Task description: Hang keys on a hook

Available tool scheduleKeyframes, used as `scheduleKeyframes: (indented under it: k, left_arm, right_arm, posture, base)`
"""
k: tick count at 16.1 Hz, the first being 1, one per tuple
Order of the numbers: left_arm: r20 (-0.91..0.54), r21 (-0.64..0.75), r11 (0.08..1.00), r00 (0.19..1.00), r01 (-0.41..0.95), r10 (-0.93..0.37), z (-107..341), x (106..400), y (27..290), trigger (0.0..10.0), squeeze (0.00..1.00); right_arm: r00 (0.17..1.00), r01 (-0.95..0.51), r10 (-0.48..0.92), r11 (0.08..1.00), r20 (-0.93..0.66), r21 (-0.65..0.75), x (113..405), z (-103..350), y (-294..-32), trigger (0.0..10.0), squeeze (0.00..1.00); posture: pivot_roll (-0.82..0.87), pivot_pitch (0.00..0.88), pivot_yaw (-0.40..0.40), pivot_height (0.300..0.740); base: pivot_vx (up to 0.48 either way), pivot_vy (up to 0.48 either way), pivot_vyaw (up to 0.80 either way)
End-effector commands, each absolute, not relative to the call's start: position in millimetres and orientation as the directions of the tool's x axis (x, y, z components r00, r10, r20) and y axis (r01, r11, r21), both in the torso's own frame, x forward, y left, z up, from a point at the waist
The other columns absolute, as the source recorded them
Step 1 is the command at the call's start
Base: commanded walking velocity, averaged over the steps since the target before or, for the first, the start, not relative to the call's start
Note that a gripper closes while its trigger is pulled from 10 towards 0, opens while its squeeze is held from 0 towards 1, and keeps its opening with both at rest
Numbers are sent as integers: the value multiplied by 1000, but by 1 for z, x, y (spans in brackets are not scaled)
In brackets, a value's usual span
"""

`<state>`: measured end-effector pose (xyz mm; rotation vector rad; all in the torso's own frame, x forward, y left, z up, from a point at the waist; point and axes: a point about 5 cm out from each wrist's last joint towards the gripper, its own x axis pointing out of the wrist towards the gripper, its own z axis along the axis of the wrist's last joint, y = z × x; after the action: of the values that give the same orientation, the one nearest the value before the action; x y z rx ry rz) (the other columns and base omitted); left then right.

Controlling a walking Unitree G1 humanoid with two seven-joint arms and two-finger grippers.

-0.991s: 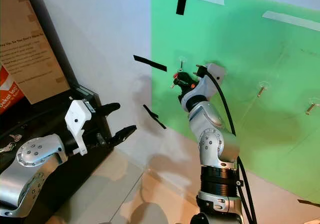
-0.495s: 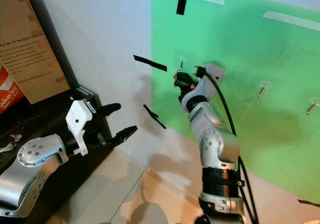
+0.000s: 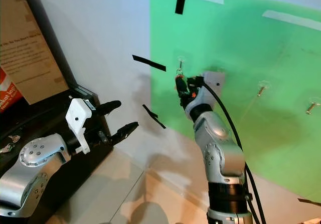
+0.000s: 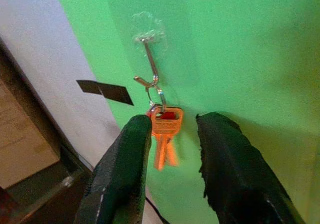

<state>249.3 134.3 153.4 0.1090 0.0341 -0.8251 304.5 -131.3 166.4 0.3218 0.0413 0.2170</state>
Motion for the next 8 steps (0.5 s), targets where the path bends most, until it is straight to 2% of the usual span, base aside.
scheduleKeyframes:
  k: [1, 2, 3, 4, 6, 8]
  left_arm:
    - [-55, 94, 713, 719, 695, -693, 156, 250, 142, 10000, 0]
    - [-54, 94, 719, 725, 688, -687, 156, 251, 143, 10000, 0]
    - [-69, 108, 780, 788, 616, -612, 153, 254, 150, 10000, 0]
    - [-89, 157, 848, 862, 506, -498, 148, 258, 164, 10000, 0]
    - [-115, 173, 877, 894, 448, -434, 143, 257, 171, 10000, 0]
    - [-117, 181, 906, 923, 383, -366, 139, 258, 176, 10000, 0]
  right_arm:
    - [969, -244, 241, 919, 50, 309, 299, 173, -133, 10000, 1000]
    - [968, -251, 245, 920, 61, 299, 297, 173, -133, 10000, 1000]
    - [967, -253, 249, 927, 50, 276, 292, 167, -136, 10000, 1000]
    - [961, -269, 276, 947, -14, 176, 283, 152, -140, 10000, 1000]
    - [959, -265, 278, 952, -64, 156, 277, 143, -141, 10000, 1000]
    - [961, -204, 223, 971, -167, 122, 274, 125, -148, 10000, 1000]
  posture:
    - [-13, 0, 11, 740]
    - [-13, 0, 11, 740]
    - [-17, 0, 14, 740]
    - [-23, 0, 19, 740]
    - [-28, 0, 23, 740]
    - [-28, 0, 23, 740]
  base:
    - [0, 0, 800]
    - [0, 0, 800]
    - [0, 0, 775]
    - [0, 0, 775]
    - [0, 0, 775]
    - [0, 0, 772]
